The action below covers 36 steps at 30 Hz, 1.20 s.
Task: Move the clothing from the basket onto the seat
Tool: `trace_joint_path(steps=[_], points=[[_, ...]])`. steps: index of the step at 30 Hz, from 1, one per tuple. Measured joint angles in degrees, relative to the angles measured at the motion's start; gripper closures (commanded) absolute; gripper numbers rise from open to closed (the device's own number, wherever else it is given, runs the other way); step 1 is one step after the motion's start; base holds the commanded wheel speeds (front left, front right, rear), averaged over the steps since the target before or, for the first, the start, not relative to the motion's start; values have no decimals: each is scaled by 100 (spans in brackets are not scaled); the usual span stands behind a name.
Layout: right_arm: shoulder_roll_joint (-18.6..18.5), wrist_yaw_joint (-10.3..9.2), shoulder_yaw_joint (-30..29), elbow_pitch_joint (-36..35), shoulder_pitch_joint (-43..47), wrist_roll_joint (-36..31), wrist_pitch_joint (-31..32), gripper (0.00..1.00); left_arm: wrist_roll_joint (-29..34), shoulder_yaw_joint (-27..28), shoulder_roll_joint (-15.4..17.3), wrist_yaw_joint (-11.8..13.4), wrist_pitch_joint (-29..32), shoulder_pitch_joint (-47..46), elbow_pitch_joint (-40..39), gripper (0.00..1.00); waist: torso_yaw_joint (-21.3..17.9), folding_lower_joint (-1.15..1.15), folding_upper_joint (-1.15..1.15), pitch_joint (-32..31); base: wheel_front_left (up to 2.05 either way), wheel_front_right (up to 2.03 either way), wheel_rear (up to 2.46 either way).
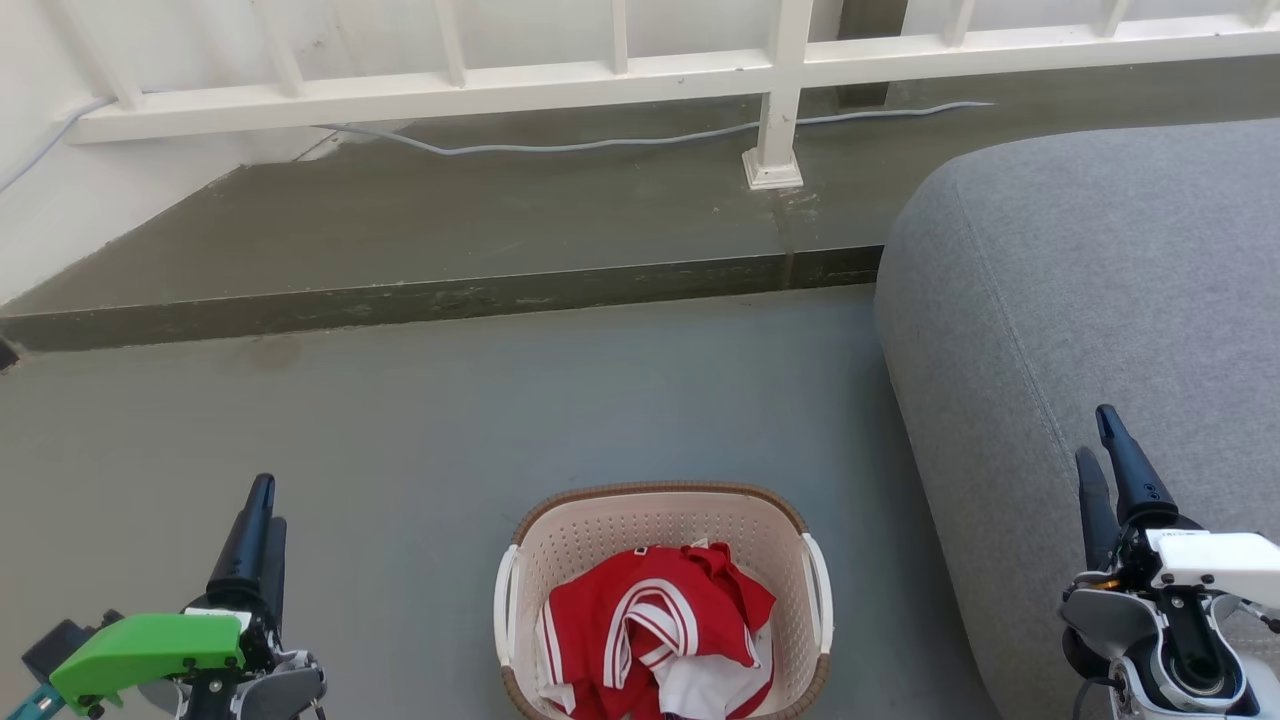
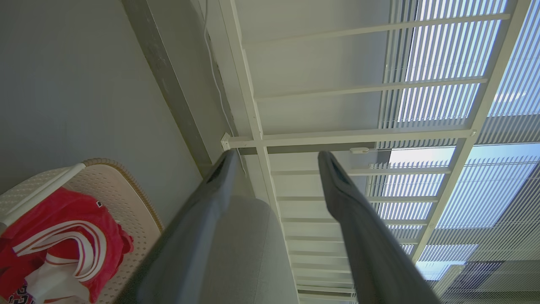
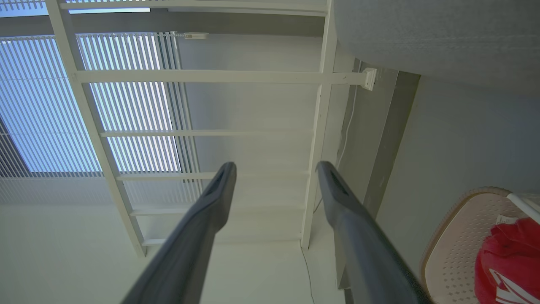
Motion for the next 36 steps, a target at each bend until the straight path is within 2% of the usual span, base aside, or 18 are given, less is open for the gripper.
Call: trace_joint_path(steps=[16,21,36], points=[[-349,0,390,-221,-80,-1288,-346,0,1278,-416,405,0,-371,-19,-380,0,4,0,0,-3,0,0,0],[-491,-8,559,-314,-188,-1903,-442,0,1850,-494,510,0,-494,-26,-434,0,8,0,0,-11,0,0,0],[-711,-310,1109,-464,-203,-3519,-743,0,3485,-982,776,234,-782,-121,-787,0,10,0,0,-22,0,0,0]])
